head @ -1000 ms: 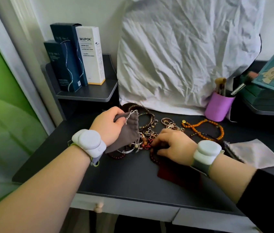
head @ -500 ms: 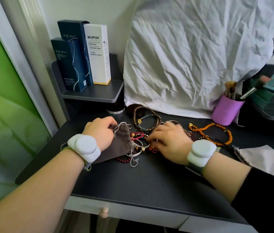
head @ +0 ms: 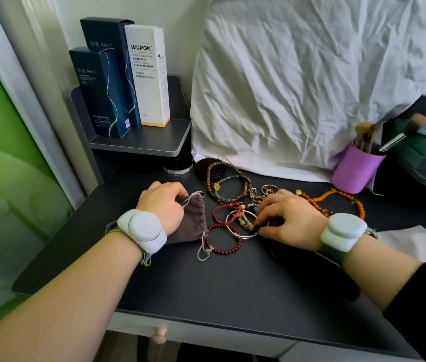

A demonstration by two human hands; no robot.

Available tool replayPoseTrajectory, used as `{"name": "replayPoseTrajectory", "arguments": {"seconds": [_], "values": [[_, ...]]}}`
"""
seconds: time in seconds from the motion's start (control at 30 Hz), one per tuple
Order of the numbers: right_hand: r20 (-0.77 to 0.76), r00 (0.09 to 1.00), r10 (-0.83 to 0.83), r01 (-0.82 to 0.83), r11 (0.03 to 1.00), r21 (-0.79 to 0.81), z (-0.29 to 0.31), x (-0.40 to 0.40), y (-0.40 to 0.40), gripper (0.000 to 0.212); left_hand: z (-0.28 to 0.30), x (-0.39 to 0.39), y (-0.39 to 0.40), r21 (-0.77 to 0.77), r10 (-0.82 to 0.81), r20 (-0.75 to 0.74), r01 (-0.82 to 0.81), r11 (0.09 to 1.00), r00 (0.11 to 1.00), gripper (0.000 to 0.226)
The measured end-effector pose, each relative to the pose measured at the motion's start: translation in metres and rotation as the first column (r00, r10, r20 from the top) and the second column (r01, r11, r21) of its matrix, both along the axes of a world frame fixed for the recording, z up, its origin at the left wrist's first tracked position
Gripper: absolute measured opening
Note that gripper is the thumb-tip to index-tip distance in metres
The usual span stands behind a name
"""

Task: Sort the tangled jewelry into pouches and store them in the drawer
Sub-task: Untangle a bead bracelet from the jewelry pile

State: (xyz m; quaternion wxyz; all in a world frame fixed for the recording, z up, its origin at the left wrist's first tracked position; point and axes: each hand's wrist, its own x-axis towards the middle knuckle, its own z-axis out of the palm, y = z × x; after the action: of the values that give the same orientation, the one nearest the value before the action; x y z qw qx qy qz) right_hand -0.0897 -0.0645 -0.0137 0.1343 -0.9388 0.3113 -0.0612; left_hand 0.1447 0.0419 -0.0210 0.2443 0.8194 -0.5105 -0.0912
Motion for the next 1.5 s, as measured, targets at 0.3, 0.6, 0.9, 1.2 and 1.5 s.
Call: {"name": "replayPoseTrajectory", "arguments": {"seconds": [0.3,0.6,0.9,1.2,1.5], "values": [[0.117,0.989,-0.088,0.101,0.989,-0.107,-0.001,0.047,-0.03,0.026,-0.009,-0.006,-0.011,-0.048,-0.064,-0.031,0.063,0.997,0.997,0.041],[0.038,0.995,-0.096,0.096,0.995,-0.021,-0.001,0.063,-0.046,0.018,-0.006,-0.017,-0.02,-0.104,-0.1,-0.096,0.09,0.991,0.99,0.039],[0.548,0.763,-0.342,0.018,0.859,0.511,0.04,0.044,-0.047,0.012,0.007,-0.036,-0.044,-0.303,-0.169,-0.304,0.073,0.95,0.938,0.038],[0.662,0.645,-0.381,-0.124,0.803,0.583,0.039,0.024,-0.047,0.014,0.017,-0.071,-0.073,-0.423,-0.391,-0.694,0.098,0.901,0.605,0.027],[0.66,0.548,-0.515,0.007,0.791,0.611,0.017,0.005,-0.055,0.007,0.022,-0.085,-0.093,-0.485,-0.477,-0.871,-0.055,0.873,0.115,0.029]]}}
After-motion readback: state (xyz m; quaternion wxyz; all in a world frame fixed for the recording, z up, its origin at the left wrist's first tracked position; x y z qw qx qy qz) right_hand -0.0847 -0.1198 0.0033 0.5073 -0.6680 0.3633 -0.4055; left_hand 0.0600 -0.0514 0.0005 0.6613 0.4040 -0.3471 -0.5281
